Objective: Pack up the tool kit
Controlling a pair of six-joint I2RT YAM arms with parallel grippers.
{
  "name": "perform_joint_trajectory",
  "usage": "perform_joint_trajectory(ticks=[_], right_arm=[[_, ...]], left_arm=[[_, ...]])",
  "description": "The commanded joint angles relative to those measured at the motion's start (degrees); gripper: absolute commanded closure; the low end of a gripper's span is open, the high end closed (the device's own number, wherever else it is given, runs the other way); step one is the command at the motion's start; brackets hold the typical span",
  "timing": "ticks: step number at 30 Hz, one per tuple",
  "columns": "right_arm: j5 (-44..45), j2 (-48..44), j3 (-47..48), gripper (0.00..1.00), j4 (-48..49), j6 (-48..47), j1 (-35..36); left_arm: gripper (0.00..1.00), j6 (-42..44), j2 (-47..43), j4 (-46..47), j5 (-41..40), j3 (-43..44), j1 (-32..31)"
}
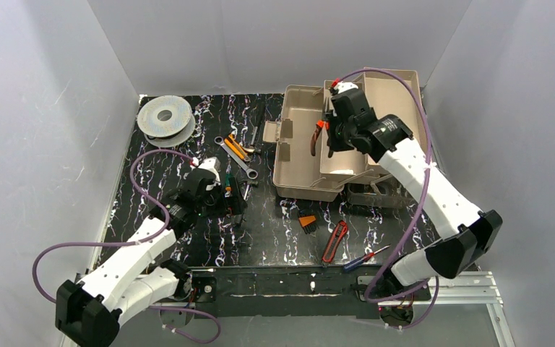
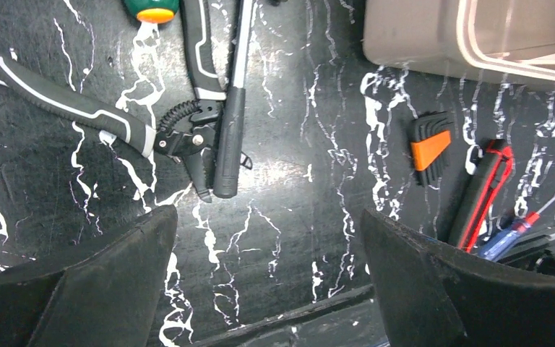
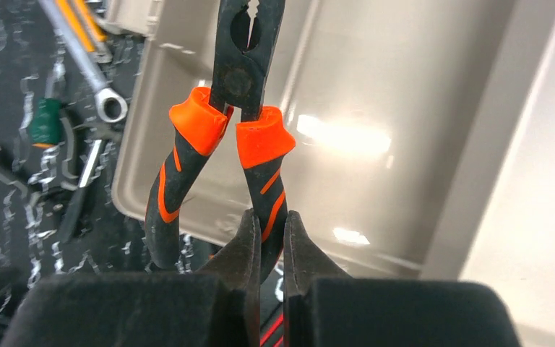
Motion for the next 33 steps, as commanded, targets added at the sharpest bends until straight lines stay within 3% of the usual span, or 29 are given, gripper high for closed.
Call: perform_joint_trajectory(ticks=[1, 10, 11, 15, 21, 28, 33], right_arm=[[0.58, 2.29, 4.13, 0.99, -3.86, -5.69, -4.33], [7.12, 8.5, 8.24, 0.99, -11.09, -10.48, -8.79], [7.08, 9.31, 8.81, 0.95, -11.5, -10.55, -8.79], [6.42, 11.84, 11.07, 0.64, -12.95, -9.16, -8.8], [2.07, 9.77, 12.69, 0.48, -11.79, -8.39, -8.78], [-10.18, 0.53, 5.68, 0.47, -5.75, -7.6, -8.79], [-13.65, -5.26, -1.06, 0.46, -1.51, -5.94, -8.8]], left_arm=[[0.02, 0.34, 1.51, 2.97, -1.57, -2.5, 0.13], [0.04, 1.39, 3.78, 6.29, -2.38, -4.5, -0.12], [0.04, 1.58, 3.94, 6.6, -2.65, -4.54, -0.13], [0.05, 3.12, 5.51, 9.11, -6.28, -4.91, -0.13], [0.1, 5.55, 10.85, 10.59, -9.75, -3.11, -0.14], [0.28, 7.97, 16.69, 11.15, -6.5, -1.7, -0.64], [0.38, 9.11, 18.6, 10.63, -6.12, -1.49, -2.31]])
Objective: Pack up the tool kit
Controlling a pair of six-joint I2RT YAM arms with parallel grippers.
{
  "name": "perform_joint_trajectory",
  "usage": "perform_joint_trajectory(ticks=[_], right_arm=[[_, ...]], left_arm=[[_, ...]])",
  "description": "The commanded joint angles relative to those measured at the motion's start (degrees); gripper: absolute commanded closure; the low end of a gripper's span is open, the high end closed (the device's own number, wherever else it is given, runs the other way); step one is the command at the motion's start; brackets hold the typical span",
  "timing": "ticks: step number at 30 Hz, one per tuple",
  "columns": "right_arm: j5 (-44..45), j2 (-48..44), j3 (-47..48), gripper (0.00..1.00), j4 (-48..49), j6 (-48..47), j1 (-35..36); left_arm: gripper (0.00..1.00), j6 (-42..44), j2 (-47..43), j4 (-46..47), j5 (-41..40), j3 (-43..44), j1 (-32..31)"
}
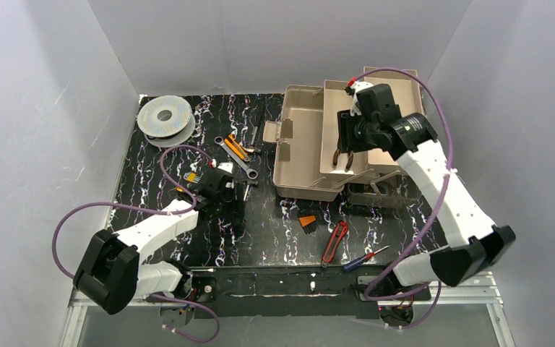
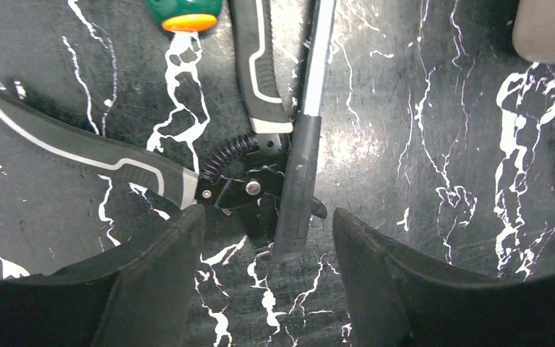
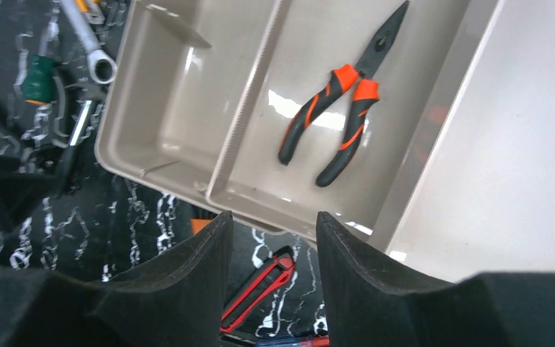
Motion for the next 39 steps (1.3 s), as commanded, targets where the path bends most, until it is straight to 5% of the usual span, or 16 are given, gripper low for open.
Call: perform_joint_trajectory(ticks=[1, 11, 23, 26, 30, 39], right_arm=[[-6.26, -5.11, -5.35, 0.46, 6.5, 2.11, 0.14], [-11.41, -11.6, -14.77, 0.45, 11.92, 4.03, 0.15], [-10.15, -15.89, -19.7, 0.45, 16.04, 4.23, 0.14], [-9.61, -17.15, -21.23, 0.46, 17.07, 4.32, 0.14], [-6.88, -19.82, -23.78, 0.48, 18.9, 4.4, 0.12], [-2.74, -24.35, -27.6, 0.5, 24.31, 4.32, 0.13]], left_arm=[[0.4, 2.36, 1.12, -0.64, 0.17, 2.13, -1.72], [0.59, 3.89, 8.91, -4.05, -4.57, 6.67, -5.11], [0.61, 2.38, 15.68, -6.87, -5.61, 8.17, -5.16], [0.76, 2.53, 16.37, -7.87, -5.41, 8.92, -5.26], [1.0, 2.13, 11.46, -9.48, -5.79, 9.22, -5.78], [1.0, -3.0, -5.58, -17.55, -5.65, 10.81, -6.34]])
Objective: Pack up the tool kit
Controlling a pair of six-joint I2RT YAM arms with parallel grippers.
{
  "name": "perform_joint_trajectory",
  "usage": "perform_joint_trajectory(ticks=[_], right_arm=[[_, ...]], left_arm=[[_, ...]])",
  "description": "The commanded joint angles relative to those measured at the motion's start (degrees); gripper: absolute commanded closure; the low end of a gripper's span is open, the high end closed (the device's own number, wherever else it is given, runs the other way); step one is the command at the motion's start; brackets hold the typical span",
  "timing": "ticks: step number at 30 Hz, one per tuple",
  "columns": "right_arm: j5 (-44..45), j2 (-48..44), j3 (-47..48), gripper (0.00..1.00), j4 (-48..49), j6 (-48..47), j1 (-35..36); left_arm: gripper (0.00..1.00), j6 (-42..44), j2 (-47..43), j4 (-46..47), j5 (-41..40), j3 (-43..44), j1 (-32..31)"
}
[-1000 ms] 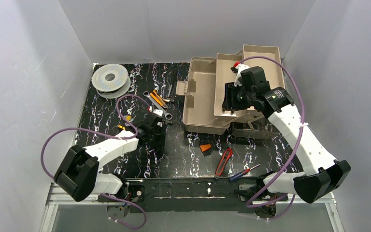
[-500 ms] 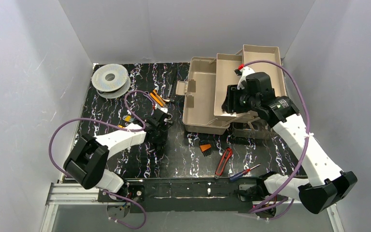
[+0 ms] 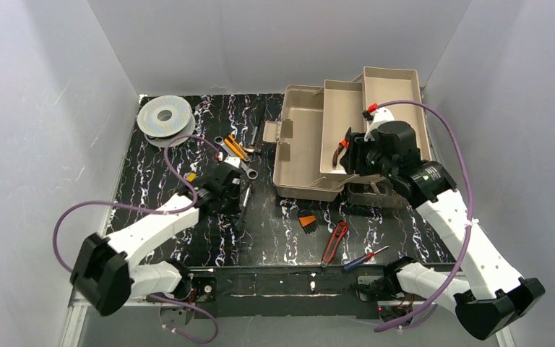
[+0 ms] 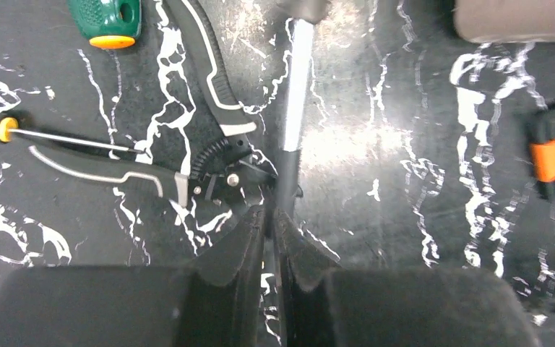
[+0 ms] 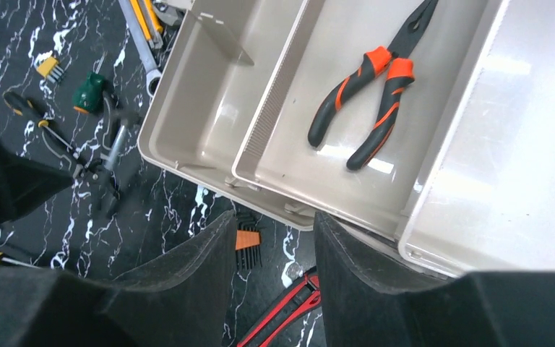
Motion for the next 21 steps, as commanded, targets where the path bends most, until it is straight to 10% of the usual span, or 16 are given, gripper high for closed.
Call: perform_joint_trajectory(ticks=[1, 21], right_arm=[[2.54, -2.37, -1.59, 0.5, 6.73, 0.03, 0.03], [1.4, -5.16, -6.83, 0.52, 9.11, 1.2, 0.0]], left_arm=[[1.0, -4.2, -7.84, -6.48, -1.13, 1.75, -0.38], [1.0, -3.3, -16.66, 2.73, 2.3, 11.97, -0.43]])
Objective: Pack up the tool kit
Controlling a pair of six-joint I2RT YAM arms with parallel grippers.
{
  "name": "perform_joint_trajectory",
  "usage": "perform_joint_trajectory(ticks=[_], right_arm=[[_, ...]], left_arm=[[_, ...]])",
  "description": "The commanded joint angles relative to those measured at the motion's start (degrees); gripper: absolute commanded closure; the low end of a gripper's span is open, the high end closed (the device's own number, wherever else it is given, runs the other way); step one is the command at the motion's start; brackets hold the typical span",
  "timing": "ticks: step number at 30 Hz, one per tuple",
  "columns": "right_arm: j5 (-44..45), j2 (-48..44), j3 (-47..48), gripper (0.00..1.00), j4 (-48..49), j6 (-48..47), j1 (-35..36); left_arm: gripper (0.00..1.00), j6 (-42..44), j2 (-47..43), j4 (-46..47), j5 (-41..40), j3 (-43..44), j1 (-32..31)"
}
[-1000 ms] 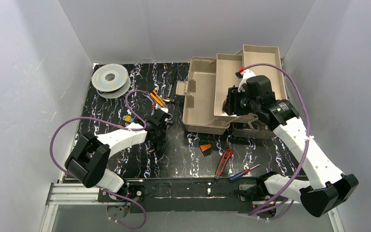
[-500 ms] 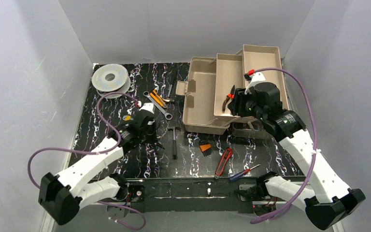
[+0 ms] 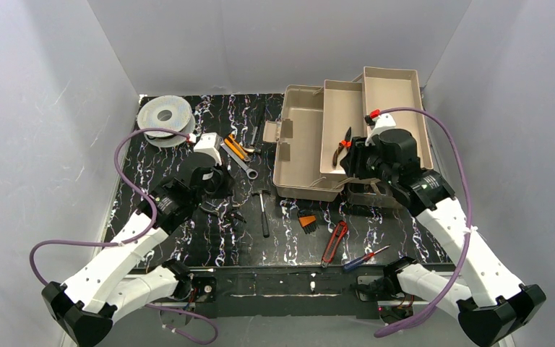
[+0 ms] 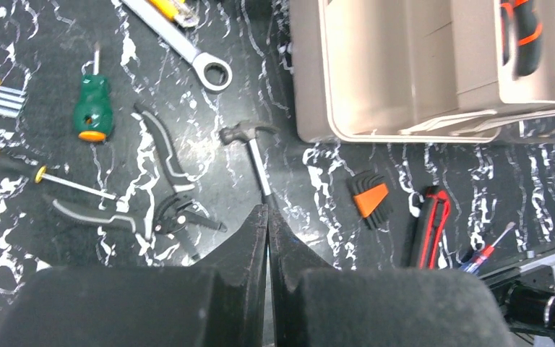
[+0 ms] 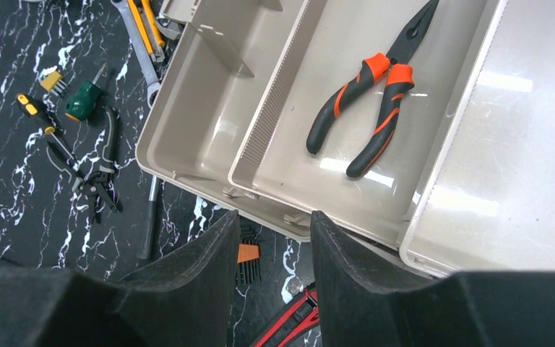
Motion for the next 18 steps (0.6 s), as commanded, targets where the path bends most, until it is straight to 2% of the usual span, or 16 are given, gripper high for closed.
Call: perform_joint_trajectory(ticks=[1, 6, 7, 9, 10, 13, 14, 18], right_arm=[[0.77, -1.83, -0.61, 0.52, 2.71, 0.76, 0.0], [-0.97, -2.43, -0.55, 0.48, 1.79, 0.84, 0.04], [-1.65, -2.2, -0.23, 0.46, 1.02, 0.83, 0.02], [-2.01, -1.85, 0.09, 0.43, -0.31, 0.85, 0.02], [-1.87, -1.87, 0.03, 0.43, -0.71, 0.82, 0.01], [-0.74, -2.39, -0.56, 0.41, -0.91, 0.81, 0.02], [-0.61, -2.64, -0.69, 0.4, -0.72, 0.81, 0.01], [-0.95, -3.04, -0.56, 0.39, -0.06, 0.98, 0.01]], left_arm=[[1.0, 0.7, 2.28, 8.08, 3.87, 2.23, -0.18], [1.0, 0.82, 10.13, 8.81, 6.88, 7.27, -0.19], [0.93, 0.83, 11.41, 7.64, 6.88, 7.97, -0.19], [0.62, 0.5, 13.28, 4.63, 6.35, 8.03, -0.19], [0.5, 0.14, 13.85, 3.07, 5.55, 7.24, -0.28], [0.27, -1.16, 14.09, -0.48, 2.33, 2.51, -0.51], [0.22, -1.44, 14.52, -1.75, 0.28, 1.24, -1.3], [0.17, -4.15, 18.52, -7.09, -7.14, -0.25, -7.55]])
